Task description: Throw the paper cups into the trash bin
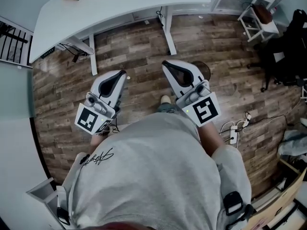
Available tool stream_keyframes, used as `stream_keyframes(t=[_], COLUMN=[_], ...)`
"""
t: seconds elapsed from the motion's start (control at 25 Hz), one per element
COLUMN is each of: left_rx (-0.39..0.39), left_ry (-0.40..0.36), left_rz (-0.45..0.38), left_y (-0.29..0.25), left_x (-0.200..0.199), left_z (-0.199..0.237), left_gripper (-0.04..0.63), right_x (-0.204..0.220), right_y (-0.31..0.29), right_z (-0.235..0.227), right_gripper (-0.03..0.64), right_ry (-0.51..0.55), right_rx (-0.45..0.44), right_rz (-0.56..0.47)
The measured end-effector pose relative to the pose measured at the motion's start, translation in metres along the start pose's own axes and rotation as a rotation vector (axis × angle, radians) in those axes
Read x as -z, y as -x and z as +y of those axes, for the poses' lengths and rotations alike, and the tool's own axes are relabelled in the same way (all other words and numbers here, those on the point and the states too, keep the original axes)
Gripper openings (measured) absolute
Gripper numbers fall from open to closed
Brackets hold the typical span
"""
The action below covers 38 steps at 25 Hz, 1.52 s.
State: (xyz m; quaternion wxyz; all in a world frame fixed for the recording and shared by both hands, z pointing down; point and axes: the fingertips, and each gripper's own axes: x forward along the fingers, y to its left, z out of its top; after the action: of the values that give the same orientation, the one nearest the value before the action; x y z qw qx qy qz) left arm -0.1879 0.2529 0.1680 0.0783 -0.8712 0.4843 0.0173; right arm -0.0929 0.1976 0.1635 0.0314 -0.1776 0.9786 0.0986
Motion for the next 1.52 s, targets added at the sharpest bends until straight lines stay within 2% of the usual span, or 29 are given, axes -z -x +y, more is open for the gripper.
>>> stream_keyframes(t=[0.52,0.68,0.88,1.04,1.2,1.36,1.52], left_rx=[0.007,-0.016,-0.031,-0.050,-0.051,-0.019,-0.029], left_ry=[-0.007,0.000,0.084,0.097,0.100,0.085,0.082], left_rz=[-0.015,-0.031,-0.038,-0.014,-0.030,-0.016,0.000], left_y=[-0.081,-0.097,-0.099,-0.094,-0.104,-0.115,-0.121], left_x=[0.009,0.011,0.022,0.031,0.026,0.028,0.031], left_z=[0.035,0.044,0.050,0.063,0.065,0.060,0.058], left_gripper=[0.000,0.000,0.000,0.000,0.000,0.000,0.000], right_x=[0.015,0.024,0.033,0.039,0.041,0.044,0.048], right_y=[-0.023,-0.026,-0.036,-0.043,-0.040,-0.040,-0.038], right_z=[-0.081,-0.099,-0.105,-0.100,-0.105,-0.115,-0.117], right_gripper=[0.012,0.012,0.012,0.012,0.012,0.012,0.012], right_ry=[0.020,0.010,-0.035,0.011,-0.002,-0.022,-0.040], right_rx=[-0.022,-0.038,-0.052,-0.057,-0.059,-0.046,-0.060], right_rz=[0.000,0.014,-0.002,0.019,0.035,0.028,0.029])
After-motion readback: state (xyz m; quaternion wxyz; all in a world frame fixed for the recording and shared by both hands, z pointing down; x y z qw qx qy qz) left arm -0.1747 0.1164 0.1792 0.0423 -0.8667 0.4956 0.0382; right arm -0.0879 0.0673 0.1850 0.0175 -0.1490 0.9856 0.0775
